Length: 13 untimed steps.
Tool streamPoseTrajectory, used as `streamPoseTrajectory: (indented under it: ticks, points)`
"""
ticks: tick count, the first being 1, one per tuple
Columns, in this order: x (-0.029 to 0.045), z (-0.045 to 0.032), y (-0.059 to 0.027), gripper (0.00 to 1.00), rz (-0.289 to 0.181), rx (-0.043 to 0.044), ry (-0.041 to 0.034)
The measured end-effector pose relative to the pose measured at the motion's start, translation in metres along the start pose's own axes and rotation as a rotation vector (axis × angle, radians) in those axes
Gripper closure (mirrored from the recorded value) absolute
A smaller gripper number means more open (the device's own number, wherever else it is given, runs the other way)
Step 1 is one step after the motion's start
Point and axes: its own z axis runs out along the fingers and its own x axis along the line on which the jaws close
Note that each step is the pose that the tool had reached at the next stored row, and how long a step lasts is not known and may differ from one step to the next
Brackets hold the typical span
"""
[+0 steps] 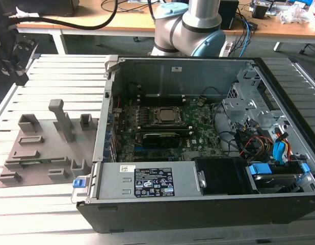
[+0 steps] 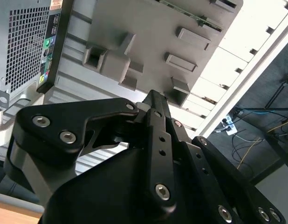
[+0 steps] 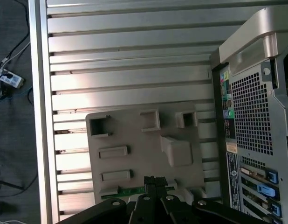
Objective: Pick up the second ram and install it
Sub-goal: 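Reach for the second ram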
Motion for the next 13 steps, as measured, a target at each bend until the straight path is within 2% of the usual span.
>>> streamPoseTrajectory:
  ticks: [1,8,11,13]
  points:
    - [0.0039,0.0001,-0.0003,0.89,0.0,-0.0001,-0.0001]
    - [0.019,0.0003,-0.0015,0.89,0.0,-0.0001,0.0]
    - [0.0294,0.0005,-0.0022,0.89,0.0,-0.0001,-0.0001]
    - [0.0334,0.0006,-0.0025,0.89,0.0,0.0,0.0]
